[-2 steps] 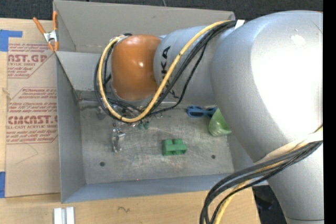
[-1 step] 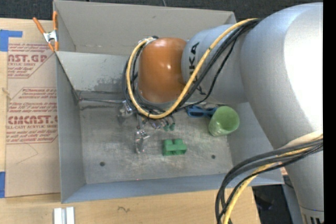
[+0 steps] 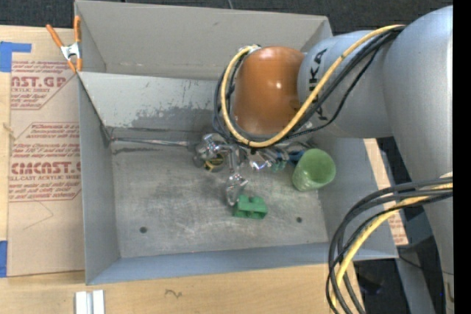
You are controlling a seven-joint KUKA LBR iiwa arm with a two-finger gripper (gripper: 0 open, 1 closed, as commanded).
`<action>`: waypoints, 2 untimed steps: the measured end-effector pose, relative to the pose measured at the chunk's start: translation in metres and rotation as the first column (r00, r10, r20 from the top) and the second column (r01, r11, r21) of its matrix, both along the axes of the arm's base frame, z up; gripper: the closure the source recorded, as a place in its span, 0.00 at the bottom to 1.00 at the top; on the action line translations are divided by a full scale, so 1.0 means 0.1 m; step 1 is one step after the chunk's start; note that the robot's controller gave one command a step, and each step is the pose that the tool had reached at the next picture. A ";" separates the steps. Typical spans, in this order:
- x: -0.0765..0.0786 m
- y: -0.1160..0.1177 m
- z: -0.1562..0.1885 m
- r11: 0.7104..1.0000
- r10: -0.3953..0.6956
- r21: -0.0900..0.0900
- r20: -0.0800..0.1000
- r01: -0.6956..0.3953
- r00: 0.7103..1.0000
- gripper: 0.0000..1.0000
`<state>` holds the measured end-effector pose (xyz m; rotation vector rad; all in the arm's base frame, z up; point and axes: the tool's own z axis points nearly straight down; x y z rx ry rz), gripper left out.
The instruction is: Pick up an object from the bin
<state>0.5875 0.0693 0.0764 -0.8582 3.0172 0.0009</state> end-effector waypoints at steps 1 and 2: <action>-0.38 -0.47 0.48 0.975 -0.221 -0.002 -0.001 0.221 0.975 0.00; -0.75 -1.09 -0.05 0.997 -0.074 0.001 0.001 0.074 0.997 0.00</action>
Offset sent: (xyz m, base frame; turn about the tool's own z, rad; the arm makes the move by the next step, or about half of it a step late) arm -0.0385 -0.0460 0.0464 0.2198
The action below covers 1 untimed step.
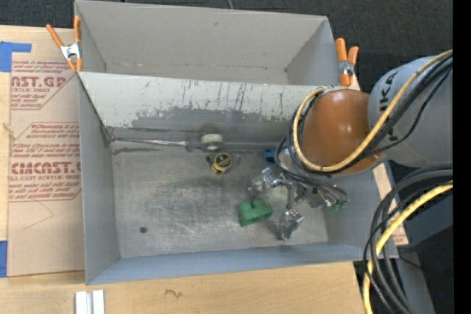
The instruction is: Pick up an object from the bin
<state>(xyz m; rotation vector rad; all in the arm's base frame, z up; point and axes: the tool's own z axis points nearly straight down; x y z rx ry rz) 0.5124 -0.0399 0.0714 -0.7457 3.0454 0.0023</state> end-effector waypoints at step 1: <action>0.04 0.44 0.00 0.993 0.119 -0.005 -0.002 -0.119 0.993 0.00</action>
Offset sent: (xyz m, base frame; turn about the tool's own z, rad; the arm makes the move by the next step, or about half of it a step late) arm 0.0019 0.0439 -0.0014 -0.1192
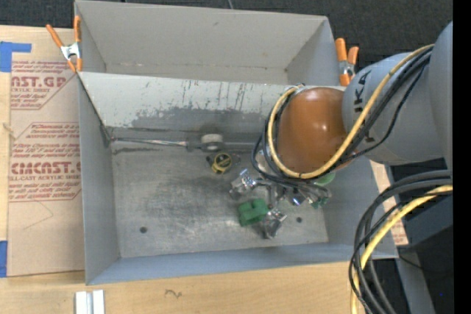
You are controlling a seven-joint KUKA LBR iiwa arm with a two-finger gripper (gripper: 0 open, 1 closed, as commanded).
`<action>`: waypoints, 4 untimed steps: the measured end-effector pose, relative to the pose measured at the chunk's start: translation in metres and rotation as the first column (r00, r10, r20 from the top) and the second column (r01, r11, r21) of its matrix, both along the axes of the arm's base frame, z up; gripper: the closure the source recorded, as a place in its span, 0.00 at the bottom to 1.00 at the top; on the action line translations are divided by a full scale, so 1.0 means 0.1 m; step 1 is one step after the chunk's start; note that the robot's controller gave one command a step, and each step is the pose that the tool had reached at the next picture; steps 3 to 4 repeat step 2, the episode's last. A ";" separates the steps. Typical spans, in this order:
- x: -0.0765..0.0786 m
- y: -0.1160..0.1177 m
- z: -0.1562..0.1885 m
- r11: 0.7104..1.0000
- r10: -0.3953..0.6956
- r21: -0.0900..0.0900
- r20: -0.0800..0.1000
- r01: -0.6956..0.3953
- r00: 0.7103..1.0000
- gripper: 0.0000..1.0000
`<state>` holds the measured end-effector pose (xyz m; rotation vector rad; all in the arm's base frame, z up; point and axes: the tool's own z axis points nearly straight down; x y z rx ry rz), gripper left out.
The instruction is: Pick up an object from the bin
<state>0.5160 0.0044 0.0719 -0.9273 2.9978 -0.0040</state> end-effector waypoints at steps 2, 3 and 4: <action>0.20 -0.05 1.51 0.974 0.228 0.000 0.005 -0.228 0.974 1.00; 0.20 -0.05 1.51 0.974 0.228 0.000 0.005 -0.228 0.974 1.00; 0.20 -0.05 1.51 0.974 0.228 0.000 0.005 -0.228 0.974 1.00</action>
Offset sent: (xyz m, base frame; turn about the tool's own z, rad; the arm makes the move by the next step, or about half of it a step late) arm 0.0000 0.0000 0.0000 0.0000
